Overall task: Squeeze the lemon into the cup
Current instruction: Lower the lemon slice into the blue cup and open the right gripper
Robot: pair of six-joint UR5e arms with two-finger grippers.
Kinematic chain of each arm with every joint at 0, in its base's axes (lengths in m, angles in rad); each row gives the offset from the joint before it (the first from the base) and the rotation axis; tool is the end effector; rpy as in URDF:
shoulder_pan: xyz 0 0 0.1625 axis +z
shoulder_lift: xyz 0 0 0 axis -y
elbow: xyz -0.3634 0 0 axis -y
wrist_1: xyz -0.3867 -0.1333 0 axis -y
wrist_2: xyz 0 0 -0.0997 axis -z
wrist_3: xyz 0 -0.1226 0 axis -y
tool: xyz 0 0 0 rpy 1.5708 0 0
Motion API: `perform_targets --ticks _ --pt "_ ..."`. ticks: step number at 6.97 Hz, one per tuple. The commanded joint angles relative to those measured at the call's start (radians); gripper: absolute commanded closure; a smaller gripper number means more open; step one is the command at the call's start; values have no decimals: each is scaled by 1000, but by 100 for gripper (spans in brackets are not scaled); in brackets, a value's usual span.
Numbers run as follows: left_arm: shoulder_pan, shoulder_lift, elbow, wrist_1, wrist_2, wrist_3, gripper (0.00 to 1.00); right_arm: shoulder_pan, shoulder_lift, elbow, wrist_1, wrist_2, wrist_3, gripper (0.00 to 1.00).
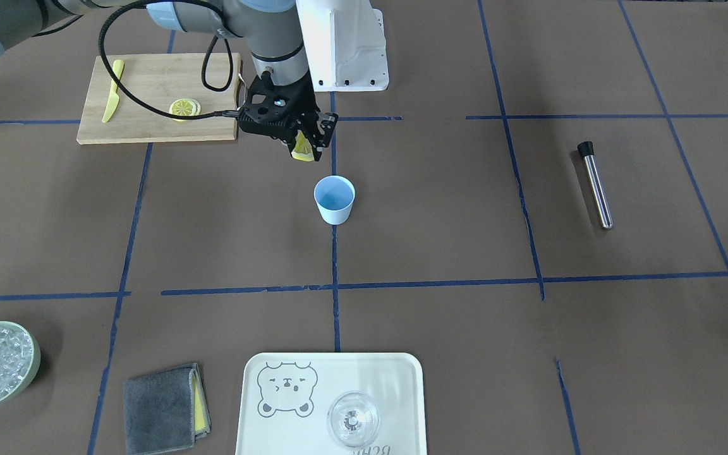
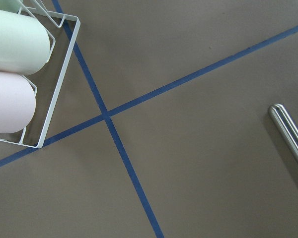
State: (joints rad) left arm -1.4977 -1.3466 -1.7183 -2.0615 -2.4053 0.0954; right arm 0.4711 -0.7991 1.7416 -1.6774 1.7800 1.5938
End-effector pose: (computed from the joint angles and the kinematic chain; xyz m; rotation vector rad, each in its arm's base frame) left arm -0.0110 -0.4311 0.5817 0.4001 0.8208 0.3293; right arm -0.5182 -0.3850 0.1166 -0.0070 -0.8609 0.3760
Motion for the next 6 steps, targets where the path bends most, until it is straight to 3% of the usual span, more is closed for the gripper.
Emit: perform_targets --ticks 1,5,6 --pt "-1 0 -1 0 0 0 0 4 37 -65 1 -1 0 51" --pt "-3 0 -3 -2 0 1 0 4 47 -108 8 -1 -5 47" --pt "-4 1 -3 -12 0 1 0 4 51 -166 118 -4 8 47"
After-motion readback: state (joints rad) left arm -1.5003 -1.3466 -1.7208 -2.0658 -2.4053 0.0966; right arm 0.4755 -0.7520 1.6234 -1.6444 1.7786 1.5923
